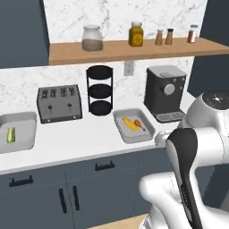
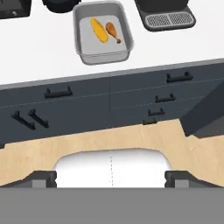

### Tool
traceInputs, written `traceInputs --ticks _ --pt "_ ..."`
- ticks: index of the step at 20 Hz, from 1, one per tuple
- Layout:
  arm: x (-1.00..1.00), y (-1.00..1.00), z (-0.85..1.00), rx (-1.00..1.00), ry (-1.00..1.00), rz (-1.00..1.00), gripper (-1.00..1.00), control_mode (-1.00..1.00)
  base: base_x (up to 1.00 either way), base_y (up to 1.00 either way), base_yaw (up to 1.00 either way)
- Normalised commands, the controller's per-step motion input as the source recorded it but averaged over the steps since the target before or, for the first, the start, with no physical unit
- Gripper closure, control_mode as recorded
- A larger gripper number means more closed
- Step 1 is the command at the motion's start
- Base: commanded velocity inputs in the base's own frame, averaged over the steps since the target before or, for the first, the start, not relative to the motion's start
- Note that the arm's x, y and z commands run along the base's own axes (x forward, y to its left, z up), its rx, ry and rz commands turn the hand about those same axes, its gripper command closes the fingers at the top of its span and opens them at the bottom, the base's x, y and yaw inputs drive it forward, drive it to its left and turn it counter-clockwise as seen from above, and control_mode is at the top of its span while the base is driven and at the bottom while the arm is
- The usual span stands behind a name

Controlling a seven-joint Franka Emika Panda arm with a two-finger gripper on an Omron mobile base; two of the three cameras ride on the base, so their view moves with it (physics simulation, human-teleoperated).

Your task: Place one corn and one chicken drumstick in each tupperware on the nearby counter, to pack two identical lunches.

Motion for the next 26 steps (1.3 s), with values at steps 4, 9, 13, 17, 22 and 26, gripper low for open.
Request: traceInputs --ticks 4,9,13,17,22,26 --pt "0.0 0.0 0.0 0.0 0.0 0.0 -1.0 1.0 -0.84 -1.0 -0.02" --pt "0.0 0.0 0.0 0.0 0.0 0.0 -1.0 1.0 -0.18 -1.0 -0.02" --pt "0.0 0.0 0.0 0.0 0.0 0.0 -1.0 1.0 0.0 -1.0 0.0" --pt "0.0 0.0 0.0 0.0 0.0 0.0 -1.0 1.0 0.0 -1.0 0.0" --pt "0.0 0.0 0.0 0.0 0.0 0.0 -1.0 1.0 0.0 -1.0 0.0" --pt "0.0 0.0 0.0 0.0 0.0 0.0 -1.0 1.0 0.0 -1.0 0.0"
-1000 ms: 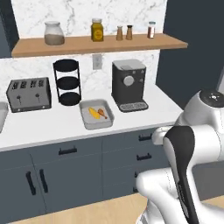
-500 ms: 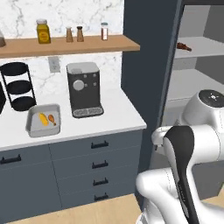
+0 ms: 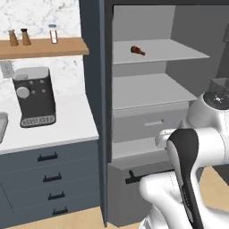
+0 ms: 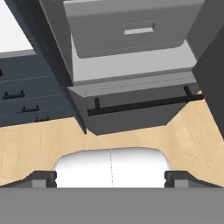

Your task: Place one corn and one chicken drumstick in each tupperware on the nearby counter, to pack two identical lunches.

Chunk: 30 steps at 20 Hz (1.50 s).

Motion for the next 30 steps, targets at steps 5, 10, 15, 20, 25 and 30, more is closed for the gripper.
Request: traceInputs --ticks 5,10,15,20,25,30 --pt "0.0 0.0 0.0 0.0 0.0 0.0 -1.0 1.0 0.02 -0.75 0.0" --pt "0.0 0.0 0.0 0.0 0.0 0.0 -1.0 1.0 0.21 -0.03 0.0" --pt "0.0 0.0 0.0 0.0 0.0 0.0 -1.0 1.0 0.39 0.09 0.0" --pt "0.0 0.0 0.0 0.0 0.0 0.0 -1.0 1.0 0.67 0.01 0.0" --pt "0.0 0.0 0.0 0.0 0.0 0.0 -1.0 1.0 0.39 0.16 0.02" --pt "0.02 0.0 0.04 0.0 -0.17 0.11 -1.0 -1.0 0.0 0.0 0.0"
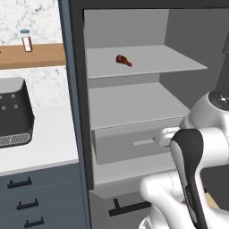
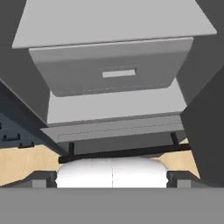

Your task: Place one corn and one chicken drumstick in each tupperware on the nearby counter, to pack two identical lunches.

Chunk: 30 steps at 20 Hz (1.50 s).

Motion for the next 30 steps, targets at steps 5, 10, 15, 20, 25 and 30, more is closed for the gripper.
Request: traceInputs --ticks 5,10,15,20,25,30 --pt "0.2 0.02 0.44 0.0 -0.26 0.14 -1.0 -1.0 0.0 0.0 0.0" --pt "0.36 0.28 0.79 0.0 -0.09 0.05 -1.0 -1.0 0.0 0.0 0.0" --pt "0.52 0.16 0.8 0.0 -0.04 0.0 -1.0 -1.0 0.0 0.0 0.0" --pt "0.51 0.0 0.25 0.0 -0.2 0.04 -1.0 -1.0 0.0 0.0 0.0" --pt "0.52 -0.05 0.06 0.0 -0.07 0.02 -1.0 -1.0 0.0 0.0 0.0" --pt "0.44 -0.04 0.45 0.0 -0.02 0.0 -1.0 -1.0 0.0 0.0 0.0"
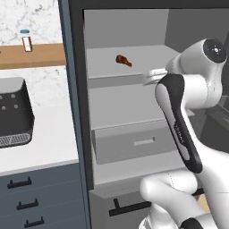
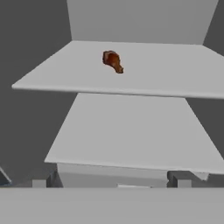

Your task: Place one corn and one chicken drumstick in each tupperware on the nearby counter, to pack two identical lunches.

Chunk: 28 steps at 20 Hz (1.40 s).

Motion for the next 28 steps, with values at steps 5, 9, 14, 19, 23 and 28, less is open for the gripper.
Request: traceInputs --ticks 5,9,14,19,23,28 --pt "0.48 0.0 0.28 0.0 0.01 0.0 -1.0 -1.0 0.0 0.0 0.0" --pt "0.79 -0.01 -0.03 0.01 0.01 0.0 -1.0 -1.0 0.0 0.0 0.0" --pt "0.92 0.0 -0.07 0.02 0.02 0.02 -1.0 -1.0 0.0 0.0 0.0" --pt "0.87 0.0 -0.13 0.01 0.07 0.06 -1.0 -1.0 0.0 0.0 0.0" --pt "0.83 0.02 -0.27 0.0 0.12 0.06 -1.0 -1.0 0.0 0.0 0.0" --pt "0.75 0.07 -0.13 0.0 0.07 0.04 -1.0 -1.0 0.0 0.0 0.0"
